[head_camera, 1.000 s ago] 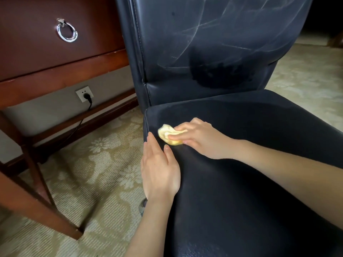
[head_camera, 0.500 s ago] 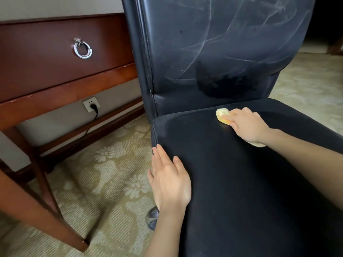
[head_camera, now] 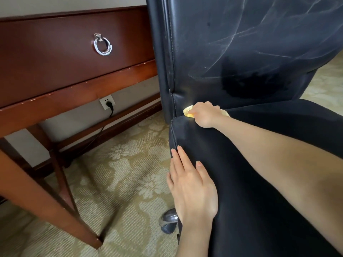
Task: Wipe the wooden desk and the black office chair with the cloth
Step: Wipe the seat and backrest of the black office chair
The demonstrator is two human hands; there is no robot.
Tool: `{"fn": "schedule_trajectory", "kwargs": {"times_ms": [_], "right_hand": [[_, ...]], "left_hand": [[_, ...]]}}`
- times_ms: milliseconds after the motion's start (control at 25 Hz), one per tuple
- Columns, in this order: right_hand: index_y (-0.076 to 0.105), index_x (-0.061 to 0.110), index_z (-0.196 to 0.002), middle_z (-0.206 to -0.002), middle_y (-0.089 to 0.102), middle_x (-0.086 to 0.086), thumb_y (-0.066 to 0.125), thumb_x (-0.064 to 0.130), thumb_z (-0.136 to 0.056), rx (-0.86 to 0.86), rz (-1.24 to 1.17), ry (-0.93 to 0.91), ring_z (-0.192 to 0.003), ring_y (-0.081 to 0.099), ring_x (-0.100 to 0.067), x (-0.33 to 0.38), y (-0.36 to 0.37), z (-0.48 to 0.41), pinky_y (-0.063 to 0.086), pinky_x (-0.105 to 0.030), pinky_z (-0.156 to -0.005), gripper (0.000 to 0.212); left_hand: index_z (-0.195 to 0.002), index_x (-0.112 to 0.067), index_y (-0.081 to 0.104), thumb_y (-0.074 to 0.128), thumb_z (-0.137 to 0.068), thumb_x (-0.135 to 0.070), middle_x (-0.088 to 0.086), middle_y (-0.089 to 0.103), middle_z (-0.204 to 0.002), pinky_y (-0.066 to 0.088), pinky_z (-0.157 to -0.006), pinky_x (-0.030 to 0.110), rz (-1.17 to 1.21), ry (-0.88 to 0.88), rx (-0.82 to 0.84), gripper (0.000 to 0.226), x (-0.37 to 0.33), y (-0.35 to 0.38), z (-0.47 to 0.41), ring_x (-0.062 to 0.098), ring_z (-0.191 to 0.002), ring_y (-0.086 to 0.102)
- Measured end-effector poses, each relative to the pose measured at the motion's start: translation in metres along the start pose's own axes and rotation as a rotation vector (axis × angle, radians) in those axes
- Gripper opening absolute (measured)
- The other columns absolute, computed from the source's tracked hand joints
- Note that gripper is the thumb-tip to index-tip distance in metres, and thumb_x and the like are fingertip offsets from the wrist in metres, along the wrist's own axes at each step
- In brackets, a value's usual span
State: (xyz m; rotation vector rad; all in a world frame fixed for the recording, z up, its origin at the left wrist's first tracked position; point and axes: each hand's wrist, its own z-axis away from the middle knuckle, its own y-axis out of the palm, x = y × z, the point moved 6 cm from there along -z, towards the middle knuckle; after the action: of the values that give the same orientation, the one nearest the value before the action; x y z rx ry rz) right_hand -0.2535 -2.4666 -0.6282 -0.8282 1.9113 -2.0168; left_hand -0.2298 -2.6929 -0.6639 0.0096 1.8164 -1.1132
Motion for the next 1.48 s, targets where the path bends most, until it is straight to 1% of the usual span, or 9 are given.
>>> {"fn": "schedule_trajectory", "kwargs": {"times_ms": [240,400,520,720,880,1040,1160,1240,1480], "right_hand": [[0.043,0.038,-0.139,-0.149,0.034,0.008,0.033,0.014,-0.101,-0.007,0.065,-0.412,-0.131,0.036,-0.023,0.042,0.005,0.026,0.03,-0.033,-0.102,0.047],[0.053,0.039,-0.132,-0.142,0.042,0.015,0.038,0.015,-0.101,-0.025,0.096,-0.721,-0.127,0.036,-0.015,0.051,0.007,0.073,0.029,-0.032,-0.095,0.042],[0.055,0.036,-0.131,-0.137,0.047,0.014,0.043,0.014,-0.1,0.014,-0.003,-0.787,-0.119,0.037,-0.012,0.034,0.004,0.107,0.032,-0.038,-0.098,0.04],[0.051,0.047,-0.13,-0.134,0.046,0.021,0.046,0.022,-0.099,0.068,-0.015,-0.795,-0.111,0.035,-0.002,-0.015,-0.002,0.146,0.031,-0.023,-0.091,0.04],[0.053,0.051,-0.124,-0.129,0.051,0.021,0.051,0.019,-0.097,0.073,-0.049,-0.669,-0.107,0.047,-0.015,-0.07,-0.024,0.129,0.038,-0.033,-0.095,0.041],[0.057,0.038,-0.126,-0.134,0.052,0.002,0.038,0.024,-0.1,-0.067,-0.052,-0.238,-0.111,0.045,-0.027,-0.126,-0.031,0.08,0.035,-0.042,-0.1,0.035],[0.053,0.022,-0.128,-0.126,0.051,-0.008,0.033,0.022,-0.098,-0.133,0.102,0.006,-0.1,0.042,-0.03,-0.101,-0.02,0.048,0.04,-0.04,-0.09,0.036],[0.05,0.019,-0.13,-0.124,0.049,-0.009,0.033,0.017,-0.098,-0.137,0.142,0.015,-0.103,0.041,-0.032,-0.07,-0.015,0.031,0.037,-0.039,-0.084,0.037],[0.044,0.017,-0.135,-0.13,0.045,-0.015,0.04,0.019,-0.097,-0.035,0.029,0.001,-0.114,0.041,-0.034,0.003,0.001,0.009,0.032,-0.038,-0.092,0.039]], "left_hand": [[-0.151,-0.028,-0.001,0.02,-0.1,-0.034,-0.012,-0.003,-0.159,0.002,-0.117,0.03,0.023,0.006,-0.006,0.056,0.001,-0.002,-0.003,0.005,-0.144,0.002],[-0.151,-0.027,-0.003,0.018,-0.099,-0.036,-0.01,-0.004,-0.159,0.008,-0.118,0.033,0.025,-0.003,-0.018,0.058,0.0,-0.005,-0.001,0.01,-0.144,0.011],[-0.152,-0.025,-0.004,0.019,-0.099,-0.037,-0.009,-0.005,-0.159,0.012,-0.117,0.035,0.014,-0.011,-0.03,0.059,-0.002,-0.006,0.001,0.011,-0.144,0.015],[-0.151,-0.021,-0.004,0.018,-0.1,-0.039,-0.005,0.0,-0.16,0.008,-0.118,0.033,-0.01,-0.038,0.002,0.06,-0.001,-0.006,0.003,0.011,-0.145,0.01],[-0.152,-0.02,-0.002,0.02,-0.1,-0.04,-0.005,0.005,-0.16,0.007,-0.118,0.032,-0.021,-0.048,-0.001,0.06,-0.001,-0.006,0.002,0.009,-0.145,0.009],[-0.152,-0.022,-0.002,0.019,-0.1,-0.041,-0.008,0.007,-0.159,0.006,-0.118,0.031,-0.046,-0.039,0.001,0.059,0.0,-0.004,0.001,0.007,-0.144,0.007],[-0.152,-0.024,0.0,0.019,-0.1,-0.042,-0.009,0.008,-0.159,0.005,-0.117,0.031,-0.051,-0.042,0.01,0.058,0.001,-0.003,-0.003,0.008,-0.145,0.006],[-0.152,-0.025,0.002,0.019,-0.1,-0.041,-0.009,0.009,-0.159,0.006,-0.117,0.031,-0.05,-0.043,0.011,0.057,0.001,-0.003,-0.003,0.008,-0.145,0.006],[-0.152,-0.028,0.007,0.019,-0.1,-0.04,-0.01,0.009,-0.158,0.004,-0.118,0.03,-0.045,-0.037,0.003,0.054,0.001,-0.002,-0.003,0.007,-0.145,0.005]]}}
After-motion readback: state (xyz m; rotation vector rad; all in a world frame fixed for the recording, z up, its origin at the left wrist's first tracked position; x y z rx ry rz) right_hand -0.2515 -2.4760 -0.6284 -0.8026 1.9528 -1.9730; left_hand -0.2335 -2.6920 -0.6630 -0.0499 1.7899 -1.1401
